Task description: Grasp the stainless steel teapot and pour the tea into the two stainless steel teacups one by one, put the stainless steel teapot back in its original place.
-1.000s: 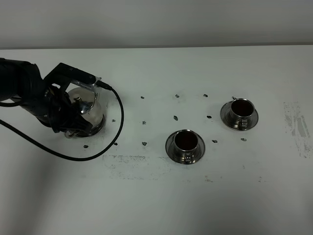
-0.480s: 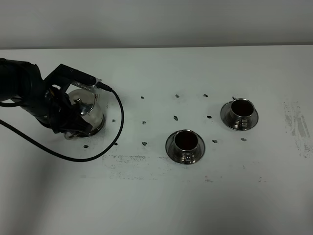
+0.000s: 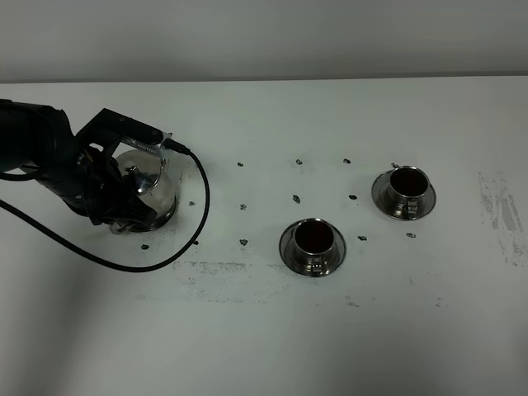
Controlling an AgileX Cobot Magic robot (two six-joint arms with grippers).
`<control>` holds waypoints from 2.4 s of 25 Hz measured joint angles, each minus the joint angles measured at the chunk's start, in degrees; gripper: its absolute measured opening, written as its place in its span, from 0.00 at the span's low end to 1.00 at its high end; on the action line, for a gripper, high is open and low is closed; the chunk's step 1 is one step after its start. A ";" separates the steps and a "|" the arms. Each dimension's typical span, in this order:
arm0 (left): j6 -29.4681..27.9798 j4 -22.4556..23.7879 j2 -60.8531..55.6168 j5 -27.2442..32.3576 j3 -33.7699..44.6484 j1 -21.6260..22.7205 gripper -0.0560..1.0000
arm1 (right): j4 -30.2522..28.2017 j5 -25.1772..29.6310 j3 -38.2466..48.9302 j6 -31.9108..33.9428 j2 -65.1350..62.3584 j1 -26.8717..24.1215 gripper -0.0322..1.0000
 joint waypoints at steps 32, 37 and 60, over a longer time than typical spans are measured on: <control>0.00 0.00 -30.64 6.97 0.00 0.00 0.54 | 0.00 0.00 0.00 0.00 0.00 0.00 0.39; 0.00 -1.15 -40.15 7.08 0.00 0.00 0.54 | 0.00 0.00 0.00 0.00 0.00 0.00 0.39; 0.00 -2.89 -76.34 27.67 0.20 13.85 0.54 | 0.00 0.00 0.00 0.00 0.00 0.00 0.39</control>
